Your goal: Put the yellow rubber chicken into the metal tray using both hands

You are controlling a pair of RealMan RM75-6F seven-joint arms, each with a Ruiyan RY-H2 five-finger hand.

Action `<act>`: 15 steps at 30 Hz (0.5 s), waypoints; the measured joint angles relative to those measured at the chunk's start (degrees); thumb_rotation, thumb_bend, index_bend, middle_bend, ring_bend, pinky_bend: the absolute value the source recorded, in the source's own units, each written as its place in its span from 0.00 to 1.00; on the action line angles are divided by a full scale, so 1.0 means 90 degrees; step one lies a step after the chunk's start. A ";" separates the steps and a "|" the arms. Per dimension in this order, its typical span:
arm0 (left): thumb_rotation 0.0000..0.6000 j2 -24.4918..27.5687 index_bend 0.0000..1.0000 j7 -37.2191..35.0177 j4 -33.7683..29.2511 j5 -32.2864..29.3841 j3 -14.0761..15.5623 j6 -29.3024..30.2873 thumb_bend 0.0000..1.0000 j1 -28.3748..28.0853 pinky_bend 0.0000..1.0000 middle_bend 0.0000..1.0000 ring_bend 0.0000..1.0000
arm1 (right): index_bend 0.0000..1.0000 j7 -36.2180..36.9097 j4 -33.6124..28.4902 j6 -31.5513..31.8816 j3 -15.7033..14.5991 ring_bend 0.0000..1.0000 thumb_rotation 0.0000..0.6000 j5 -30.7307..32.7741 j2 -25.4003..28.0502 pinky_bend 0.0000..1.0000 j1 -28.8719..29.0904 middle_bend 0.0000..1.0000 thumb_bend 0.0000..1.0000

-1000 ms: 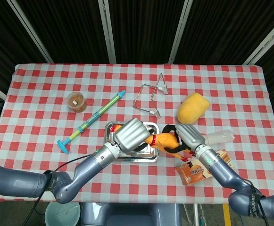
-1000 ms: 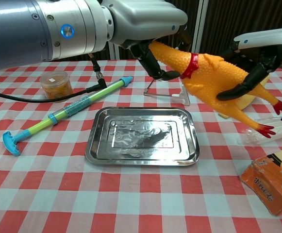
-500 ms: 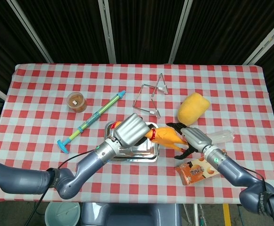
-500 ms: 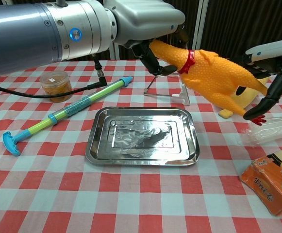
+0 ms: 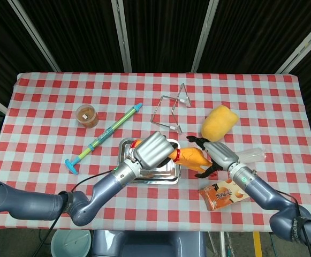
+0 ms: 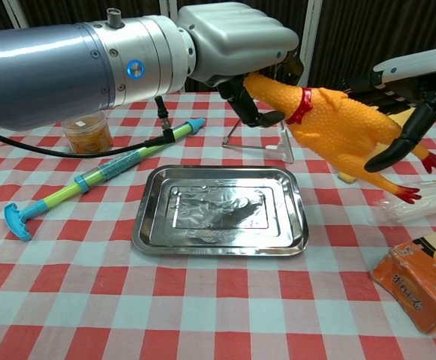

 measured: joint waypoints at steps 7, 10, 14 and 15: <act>1.00 0.0030 0.66 -0.0058 -0.0062 0.0037 -0.0003 -0.0028 0.64 0.0023 0.78 0.75 0.65 | 0.52 -0.0083 0.0052 0.0223 0.0022 0.46 1.00 0.0155 -0.0153 0.50 0.0009 0.48 0.66; 1.00 0.0044 0.66 -0.0082 -0.0092 0.0043 0.0008 -0.0060 0.64 0.0030 0.78 0.75 0.65 | 0.66 -0.0170 0.0082 0.0350 0.0031 0.57 1.00 0.0222 -0.0225 0.61 0.0010 0.60 0.91; 1.00 0.0098 0.66 -0.0150 -0.0165 0.0064 0.0023 -0.0105 0.64 0.0052 0.78 0.75 0.65 | 0.83 -0.0321 0.0119 0.0545 0.0029 0.72 1.00 0.0290 -0.0323 0.77 -0.0001 0.74 1.00; 1.00 0.0110 0.66 -0.0156 -0.0177 0.0077 0.0030 -0.0110 0.64 0.0058 0.78 0.75 0.65 | 0.85 -0.0344 0.0126 0.0581 0.0028 0.74 1.00 0.0301 -0.0346 0.80 -0.0005 0.76 1.00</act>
